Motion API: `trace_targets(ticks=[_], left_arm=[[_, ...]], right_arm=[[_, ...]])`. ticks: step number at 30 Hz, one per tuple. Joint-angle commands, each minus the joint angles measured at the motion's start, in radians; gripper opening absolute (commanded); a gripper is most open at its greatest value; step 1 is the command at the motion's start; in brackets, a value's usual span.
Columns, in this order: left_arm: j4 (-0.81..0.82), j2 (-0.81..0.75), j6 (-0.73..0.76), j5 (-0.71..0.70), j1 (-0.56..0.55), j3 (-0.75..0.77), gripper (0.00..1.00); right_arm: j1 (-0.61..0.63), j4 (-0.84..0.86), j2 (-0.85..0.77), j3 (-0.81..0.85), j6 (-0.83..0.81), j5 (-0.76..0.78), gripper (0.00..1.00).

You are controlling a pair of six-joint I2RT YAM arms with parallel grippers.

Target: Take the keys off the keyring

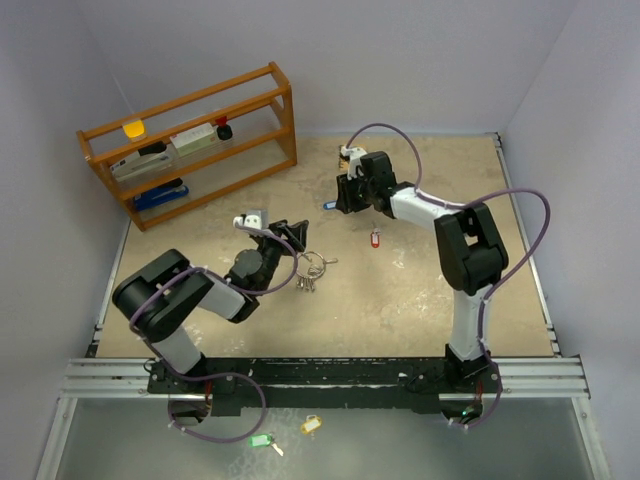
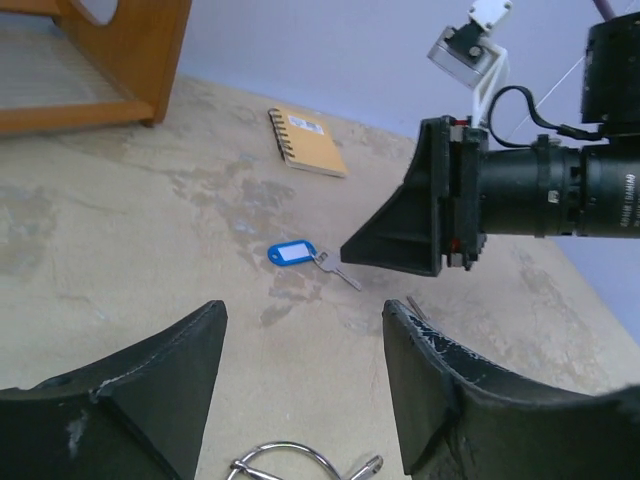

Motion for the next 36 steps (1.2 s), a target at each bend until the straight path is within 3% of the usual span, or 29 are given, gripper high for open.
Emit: trace_targets(ticks=[1, 8, 15, 20, 27, 36], left_arm=[[-0.185, -0.14, 0.134, -0.043, -0.001, 0.029, 0.62], [-0.608, -0.372, 0.291, -0.138, -0.002, 0.092, 0.67], [-0.853, -0.531, 0.266, -0.4, -0.001, 0.119, 0.73], [-0.9, -0.602, 0.305, -0.631, -0.001, 0.09, 0.74], [-0.922, -0.654, 0.363, -0.775, 0.001, 0.072, 0.75], [-0.913, -0.694, 0.335, -0.791, -0.001, 0.056, 0.76]], right_arm=[[-0.001, 0.082, -0.181, -0.072, -0.037, -0.042, 0.42], [-0.001, 0.206, -0.571, -0.384, -0.083, 0.23, 0.45], [-0.004, 0.286, -0.863, -0.665, -0.072, 0.535, 0.59], [-0.005, 0.39, -0.999, -0.82, -0.082, 0.679, 0.66], [-0.005, 0.492, -1.166, -0.97, -0.07, 0.8, 0.69], [-0.004, 0.464, -1.212, -0.983, -0.072, 0.844, 0.7]])
